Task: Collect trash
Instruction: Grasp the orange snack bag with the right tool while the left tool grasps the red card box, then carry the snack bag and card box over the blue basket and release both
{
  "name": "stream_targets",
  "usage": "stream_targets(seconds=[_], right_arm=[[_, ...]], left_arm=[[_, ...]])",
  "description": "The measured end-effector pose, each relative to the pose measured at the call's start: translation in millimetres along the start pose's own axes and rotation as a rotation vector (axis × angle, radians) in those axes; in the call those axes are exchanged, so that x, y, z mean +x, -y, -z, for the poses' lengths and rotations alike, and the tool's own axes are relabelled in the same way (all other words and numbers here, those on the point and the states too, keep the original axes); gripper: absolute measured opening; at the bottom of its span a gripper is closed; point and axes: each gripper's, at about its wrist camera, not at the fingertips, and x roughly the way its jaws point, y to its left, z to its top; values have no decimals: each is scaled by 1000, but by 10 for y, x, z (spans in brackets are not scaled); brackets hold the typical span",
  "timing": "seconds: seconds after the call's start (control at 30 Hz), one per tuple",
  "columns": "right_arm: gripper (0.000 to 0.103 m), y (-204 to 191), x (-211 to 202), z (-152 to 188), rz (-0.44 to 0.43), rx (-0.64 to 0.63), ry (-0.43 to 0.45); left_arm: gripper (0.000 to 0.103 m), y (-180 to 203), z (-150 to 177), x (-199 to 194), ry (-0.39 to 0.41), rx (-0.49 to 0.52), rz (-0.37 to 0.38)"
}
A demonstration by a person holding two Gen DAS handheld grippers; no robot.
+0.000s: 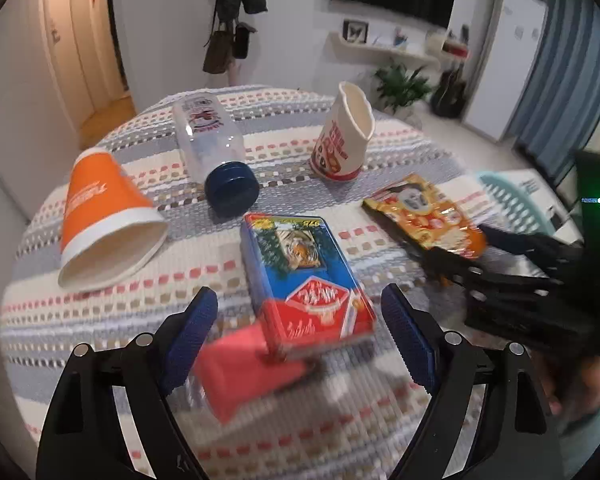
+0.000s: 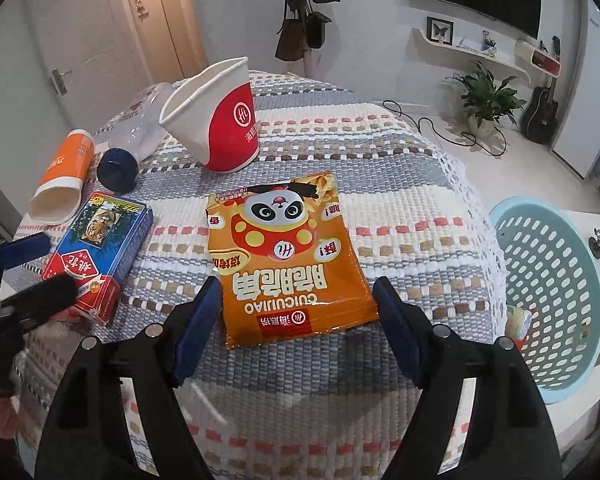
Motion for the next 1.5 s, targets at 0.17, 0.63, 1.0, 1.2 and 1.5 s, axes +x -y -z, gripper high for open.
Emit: stream_targets(seconds=[0.17, 0.63, 1.0, 1.2, 1.5], right_arm=[[73, 49, 10, -11, 14, -7, -4], [58, -21, 97, -82, 44, -59, -6], [46, 118, -258, -93, 6, -18, 98], [46, 480, -640, -219, 30, 61, 180], [46, 1419, -1005, -179, 144, 235, 233]], left_arm=[[74, 196, -12, 289, -70, 51, -79], [65, 59, -72, 11, 56, -32, 7], [65, 194, -174, -386, 196, -54, 90], [65, 533, -428, -551, 262, 6, 145], [65, 1563, -811, -434, 283, 140, 260]])
